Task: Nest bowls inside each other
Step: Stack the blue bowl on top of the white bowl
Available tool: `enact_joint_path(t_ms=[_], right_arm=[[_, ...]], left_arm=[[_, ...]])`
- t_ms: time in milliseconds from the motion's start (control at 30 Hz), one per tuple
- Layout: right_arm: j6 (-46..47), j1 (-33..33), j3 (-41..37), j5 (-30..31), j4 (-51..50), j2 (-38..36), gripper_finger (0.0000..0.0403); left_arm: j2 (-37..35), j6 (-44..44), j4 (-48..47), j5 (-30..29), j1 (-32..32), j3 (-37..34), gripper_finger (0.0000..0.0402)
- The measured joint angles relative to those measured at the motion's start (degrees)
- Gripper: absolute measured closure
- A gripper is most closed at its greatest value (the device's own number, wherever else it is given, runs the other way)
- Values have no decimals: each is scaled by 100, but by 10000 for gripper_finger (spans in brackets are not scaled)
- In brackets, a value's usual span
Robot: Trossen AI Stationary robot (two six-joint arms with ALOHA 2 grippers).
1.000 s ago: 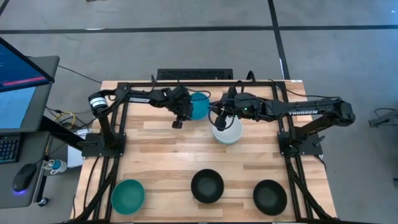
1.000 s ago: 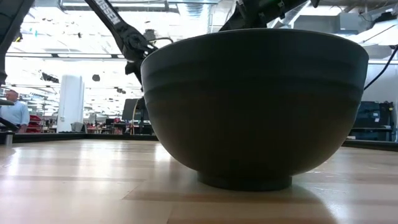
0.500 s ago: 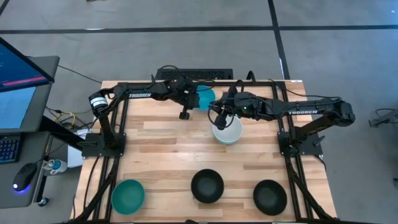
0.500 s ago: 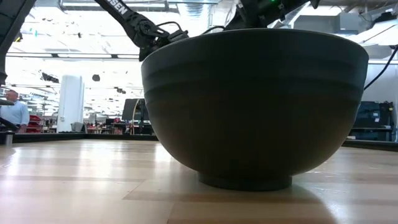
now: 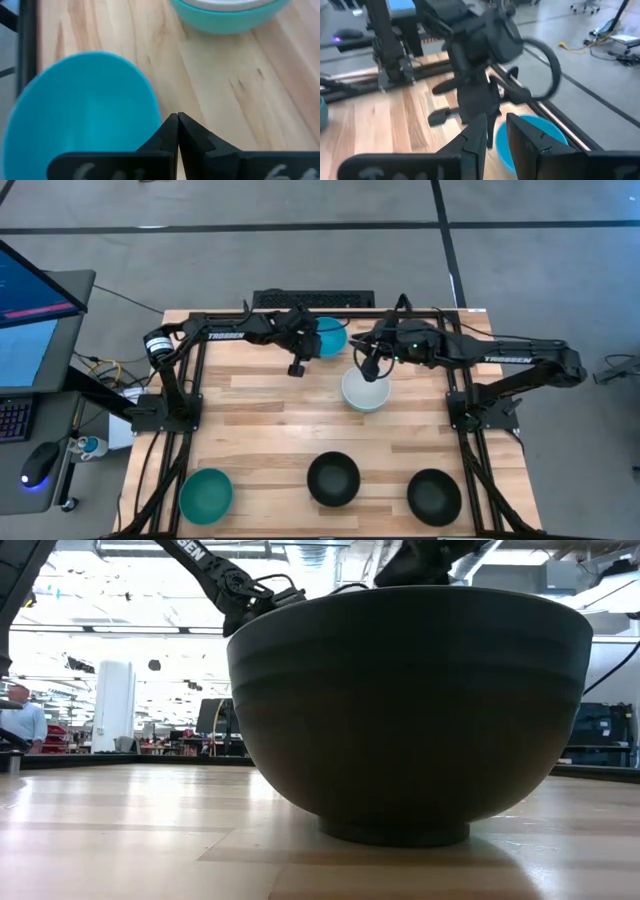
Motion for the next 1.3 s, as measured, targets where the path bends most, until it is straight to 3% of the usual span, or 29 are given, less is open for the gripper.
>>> enact_joint_path(t_ms=[600, 1300], right_arm=[[8, 4, -1, 73, -480, -271, 305], [54, 0, -3, 71, -596, -267, 305]], left_arm=[[342, -341, -238, 198, 221, 446, 306], [643, -291, -145, 204, 220, 457, 303]])
